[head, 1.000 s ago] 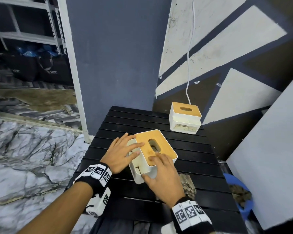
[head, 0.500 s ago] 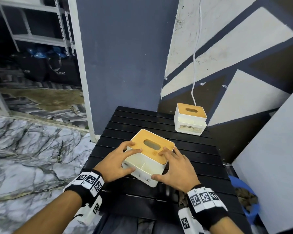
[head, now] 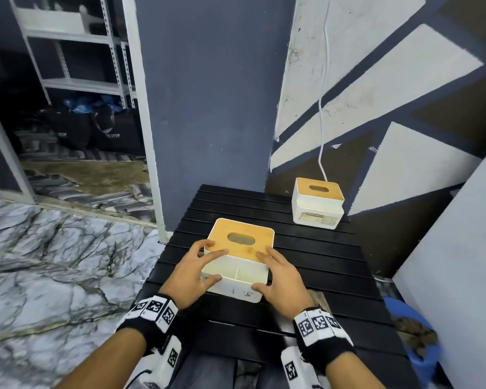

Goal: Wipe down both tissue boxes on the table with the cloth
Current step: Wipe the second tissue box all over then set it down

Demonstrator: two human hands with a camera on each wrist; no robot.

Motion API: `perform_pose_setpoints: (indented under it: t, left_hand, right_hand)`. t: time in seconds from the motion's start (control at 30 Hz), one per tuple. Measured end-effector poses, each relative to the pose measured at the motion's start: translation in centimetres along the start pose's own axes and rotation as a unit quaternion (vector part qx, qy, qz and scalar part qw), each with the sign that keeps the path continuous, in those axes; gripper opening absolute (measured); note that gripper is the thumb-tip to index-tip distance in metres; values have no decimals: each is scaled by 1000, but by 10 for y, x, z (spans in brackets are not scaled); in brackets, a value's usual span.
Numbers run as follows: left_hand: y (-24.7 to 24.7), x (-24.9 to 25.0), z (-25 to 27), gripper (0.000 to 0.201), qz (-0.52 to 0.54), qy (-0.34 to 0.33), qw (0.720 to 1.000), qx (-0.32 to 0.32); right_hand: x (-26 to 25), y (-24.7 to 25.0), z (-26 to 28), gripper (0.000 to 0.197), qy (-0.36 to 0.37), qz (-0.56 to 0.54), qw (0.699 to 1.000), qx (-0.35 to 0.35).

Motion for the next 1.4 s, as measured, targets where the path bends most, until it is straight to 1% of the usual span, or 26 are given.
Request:
perform_pose_setpoints:
  t: [0.1,0.3,0.6,0.8,0.93,1.03,1.23,1.4]
  left_hand:
    - [0,-3,-1,57,-1,20,999,30]
    - [0,-14,-12,57,25,37,996,75]
    - [-1,-52,-55,56,77,49,988,126]
    - [-1,-81,-96,58,91,57,986,128]
    - [0,-89,-124,57,87,57,987,121]
    - [-1,-103,-146,57,73,52,989,114]
    - [-4,-122,-190,58,97,42,988,111]
    - [-4,-130,-210,56,83,27,989,119]
  right_hand:
    - [0,-3,-9,72,1,-38,999,5]
    - [9,-17,-38,71,-8,-118,993,13]
    - [20,-38,-87,65,-15,-166,984,67]
    - [23,-51,-125,62,-8,-169,981,94]
    - [25,-54,-154,64,-20,-166,981,98]
    - [27,-53,-174,64,-29,-163,981,101]
    - [30,-52,-207,61,-34,-146,981,124]
    - [35,-53,-230,61,-28,-148,980,131]
Point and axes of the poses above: each hand's wrist, its own z-axis away from the middle knuckle, its own y-axis out of the back of the hand, x = y × z, the point moved 3 cm from there along -z, towards the middle knuckle, and after that the axes turned 6 degrees about x, right-handed, at the moved point
